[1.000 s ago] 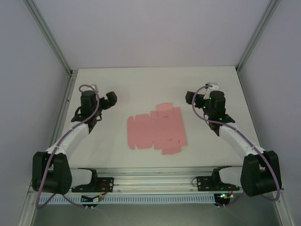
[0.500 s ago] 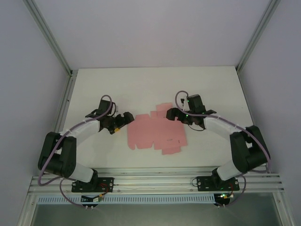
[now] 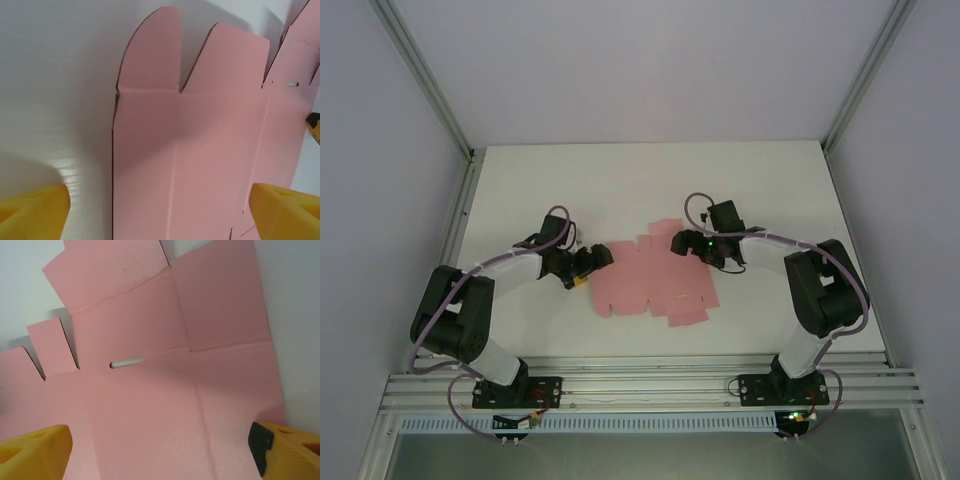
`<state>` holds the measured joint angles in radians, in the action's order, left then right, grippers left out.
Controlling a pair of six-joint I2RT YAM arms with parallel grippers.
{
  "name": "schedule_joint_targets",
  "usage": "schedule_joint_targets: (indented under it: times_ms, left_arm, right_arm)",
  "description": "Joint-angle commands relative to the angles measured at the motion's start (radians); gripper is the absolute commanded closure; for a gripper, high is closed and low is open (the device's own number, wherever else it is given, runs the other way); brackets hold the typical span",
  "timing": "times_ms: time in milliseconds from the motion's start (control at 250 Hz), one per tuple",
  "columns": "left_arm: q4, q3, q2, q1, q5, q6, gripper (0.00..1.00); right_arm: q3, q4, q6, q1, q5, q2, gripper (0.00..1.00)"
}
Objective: Assemble paper box
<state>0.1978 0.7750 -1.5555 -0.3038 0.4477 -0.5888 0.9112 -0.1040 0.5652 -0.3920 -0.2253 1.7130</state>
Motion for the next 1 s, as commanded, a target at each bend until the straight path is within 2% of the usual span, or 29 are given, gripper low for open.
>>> schedule_joint_targets:
  times_ms: [0,72,164,264,503,651,807,875,946,998]
  left_arm:
    - [-0.077,0.015,-0.028,-0.023,0.091,-0.006,0.21]
    - [-0.128,0.018,-0.045,-0.029,0.138,-0.027,0.32]
    - [-0.161,0.017,-0.036,-0.031,0.14,-0.045,0.51]
    - [-0.186,0.008,-0.005,-0.032,0.15,-0.037,0.64]
    - [-0.223,-0.019,0.071,-0.031,0.148,0.005,1.0]
    - [-0.298,-0.06,0.128,-0.031,0.151,0.035,1.0]
    - [-0.579,-0.155,0.204,-0.032,0.292,-0.002,1.0]
    - [-0.647,-0.182,0.242,-0.031,0.338,0.003,1.0]
    - [-0.676,-0.198,0.263,-0.031,0.37,0.026,1.0]
    - [-0.71,-0.213,0.271,-0.029,0.381,0.019,1.0]
  right_arm:
    - [-0.003,-0.034,0.015,0.0,0.013,0.028,0.07]
    - [-0.003,-0.035,0.018,-0.001,0.014,0.03,0.07]
    - [-0.01,-0.032,0.026,0.0,0.017,0.031,0.07]
    - [-0.024,-0.02,0.027,0.0,0.023,0.013,0.05]
    - [-0.039,-0.025,-0.001,0.057,-0.041,-0.136,0.0]
    - [-0.102,-0.003,-0.03,0.145,-0.162,-0.272,0.0]
    - [-0.202,0.006,-0.105,0.229,-0.315,-0.369,0.0]
    - [-0.247,0.009,-0.154,0.263,-0.356,-0.404,0.0]
    - [-0.316,0.093,-0.162,0.299,-0.352,-0.423,0.0]
    - [-0.373,0.203,-0.118,0.339,-0.398,-0.417,0.0]
